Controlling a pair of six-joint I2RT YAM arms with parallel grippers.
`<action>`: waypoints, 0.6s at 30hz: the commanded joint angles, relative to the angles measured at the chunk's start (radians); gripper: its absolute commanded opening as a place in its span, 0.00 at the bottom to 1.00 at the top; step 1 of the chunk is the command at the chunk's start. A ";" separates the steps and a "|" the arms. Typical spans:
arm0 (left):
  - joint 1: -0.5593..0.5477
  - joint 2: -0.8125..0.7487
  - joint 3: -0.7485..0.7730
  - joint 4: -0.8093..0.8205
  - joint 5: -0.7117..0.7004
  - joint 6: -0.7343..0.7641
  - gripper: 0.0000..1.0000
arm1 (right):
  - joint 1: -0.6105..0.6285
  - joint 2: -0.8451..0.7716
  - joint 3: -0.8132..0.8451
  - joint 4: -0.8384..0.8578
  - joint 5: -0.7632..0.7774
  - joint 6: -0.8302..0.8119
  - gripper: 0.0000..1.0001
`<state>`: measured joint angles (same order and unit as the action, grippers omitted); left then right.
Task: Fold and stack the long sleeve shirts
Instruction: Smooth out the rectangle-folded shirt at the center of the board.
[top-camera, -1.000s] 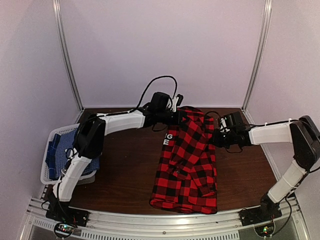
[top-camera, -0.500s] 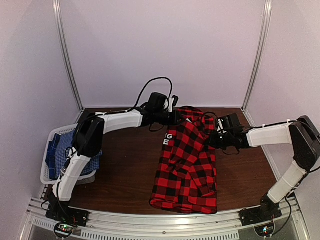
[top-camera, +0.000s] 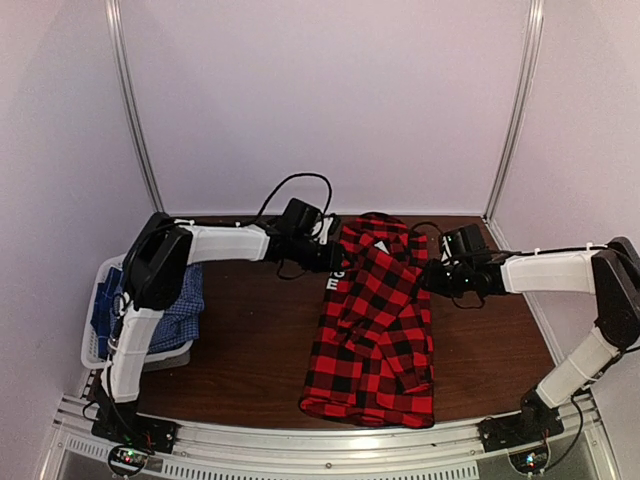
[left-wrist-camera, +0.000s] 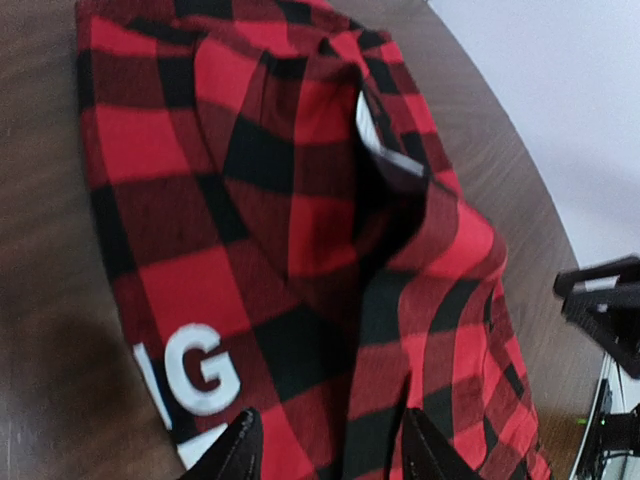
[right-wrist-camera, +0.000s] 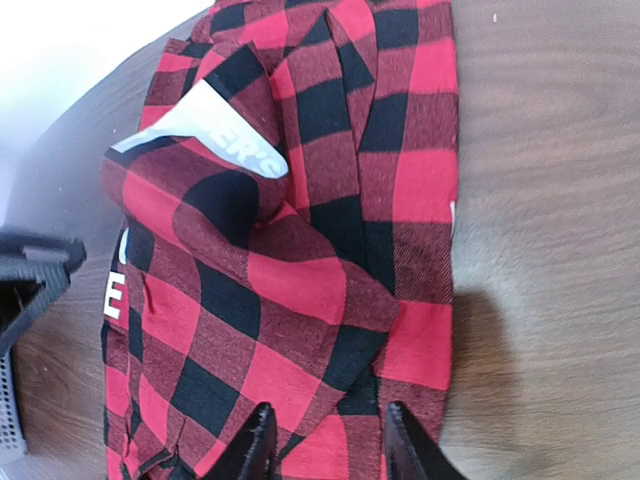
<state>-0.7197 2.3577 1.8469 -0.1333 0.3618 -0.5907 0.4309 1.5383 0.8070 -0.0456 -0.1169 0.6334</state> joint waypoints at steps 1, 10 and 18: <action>0.001 -0.171 -0.182 0.003 0.032 0.030 0.49 | 0.005 -0.068 0.023 -0.035 0.072 -0.044 0.42; -0.087 -0.316 -0.416 -0.057 0.037 0.033 0.52 | 0.011 -0.073 0.087 -0.065 0.051 -0.102 0.48; -0.179 -0.275 -0.413 -0.171 -0.116 -0.035 0.50 | 0.017 -0.076 0.101 -0.071 0.019 -0.112 0.49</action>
<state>-0.8757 2.0689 1.4345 -0.2497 0.3420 -0.5835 0.4370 1.4837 0.8822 -0.1005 -0.0837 0.5434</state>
